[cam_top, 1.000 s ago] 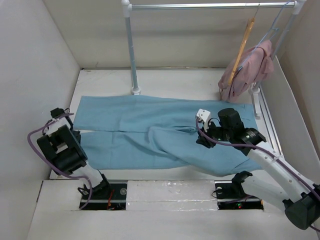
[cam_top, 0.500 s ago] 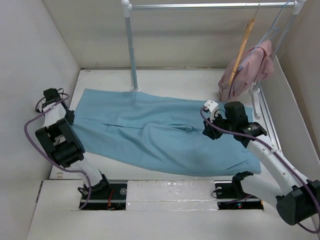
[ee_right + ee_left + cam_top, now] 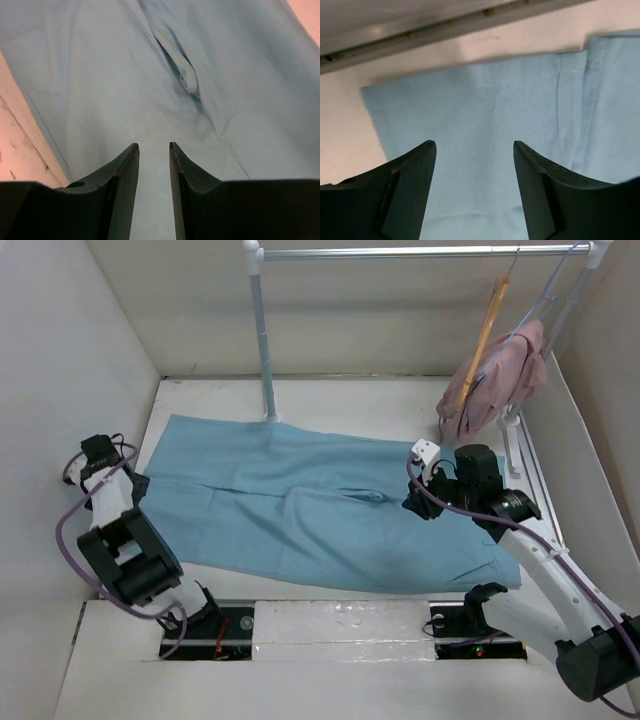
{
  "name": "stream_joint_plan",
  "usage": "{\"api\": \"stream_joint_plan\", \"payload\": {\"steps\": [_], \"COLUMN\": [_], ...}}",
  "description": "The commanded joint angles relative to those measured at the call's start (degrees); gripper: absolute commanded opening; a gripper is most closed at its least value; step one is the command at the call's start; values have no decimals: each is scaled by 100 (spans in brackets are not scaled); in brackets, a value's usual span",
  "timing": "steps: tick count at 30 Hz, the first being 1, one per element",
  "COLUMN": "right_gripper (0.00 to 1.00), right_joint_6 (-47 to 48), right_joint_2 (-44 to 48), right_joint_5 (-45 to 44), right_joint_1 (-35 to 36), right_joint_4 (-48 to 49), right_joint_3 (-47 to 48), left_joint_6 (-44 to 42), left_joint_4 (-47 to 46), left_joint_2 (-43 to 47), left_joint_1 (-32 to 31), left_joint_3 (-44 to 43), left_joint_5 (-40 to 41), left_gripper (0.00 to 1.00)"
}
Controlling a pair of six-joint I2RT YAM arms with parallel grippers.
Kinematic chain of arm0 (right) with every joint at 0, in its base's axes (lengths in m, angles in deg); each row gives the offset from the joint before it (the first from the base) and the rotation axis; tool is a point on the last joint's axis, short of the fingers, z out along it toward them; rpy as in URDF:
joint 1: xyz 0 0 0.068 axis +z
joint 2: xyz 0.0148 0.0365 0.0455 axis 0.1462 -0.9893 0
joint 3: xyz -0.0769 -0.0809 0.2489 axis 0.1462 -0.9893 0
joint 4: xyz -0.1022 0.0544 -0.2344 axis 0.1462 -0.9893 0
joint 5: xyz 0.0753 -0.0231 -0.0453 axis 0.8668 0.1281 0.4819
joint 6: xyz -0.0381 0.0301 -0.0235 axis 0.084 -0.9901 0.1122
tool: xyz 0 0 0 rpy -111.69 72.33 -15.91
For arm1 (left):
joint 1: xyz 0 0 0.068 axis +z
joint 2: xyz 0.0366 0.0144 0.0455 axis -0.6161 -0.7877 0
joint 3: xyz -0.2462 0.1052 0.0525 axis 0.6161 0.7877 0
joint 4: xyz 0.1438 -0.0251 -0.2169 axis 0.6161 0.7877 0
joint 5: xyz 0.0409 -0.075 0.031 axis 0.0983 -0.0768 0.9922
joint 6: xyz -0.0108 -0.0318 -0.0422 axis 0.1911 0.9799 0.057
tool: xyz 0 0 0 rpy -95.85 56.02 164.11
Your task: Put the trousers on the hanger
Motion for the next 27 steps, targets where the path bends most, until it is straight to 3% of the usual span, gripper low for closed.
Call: {"api": "stream_joint_plan", "payload": {"steps": [1, 3, 4, 7, 12, 18, 27], "right_gripper": [37, 37, 37, 37, 37, 37, 37], "right_joint_6": [-46, -46, -46, -46, -55, -134, -327], "right_joint_2": [238, 317, 335, 449, 590, 853, 1046], "right_joint_5": [182, 182, 182, 156, 112, 24, -20], "right_joint_1": [168, 168, 168, 168, 168, 168, 168], "right_joint_4": [344, 318, 309, 212, 54, -131, -175], "right_joint_3": [16, -19, -20, 24, 16, -125, -222], "left_joint_6": [49, 216, 312, 725, 1025, 533, 164], "left_joint_4": [152, 178, 205, 275, 433, -41, -409], "left_joint_2": [948, 1186, 1370, 1398, 818, 800, 282], "left_joint_1": [58, 58, 58, 180, 611, 1464, 1464], "left_joint_3": [305, 594, 682, 1104, 1289, 1597, 1535], "left_joint_5": [396, 509, 528, 511, 413, 334, 212], "left_gripper": [58, 56, 47, 44, 45, 46, 47]}}
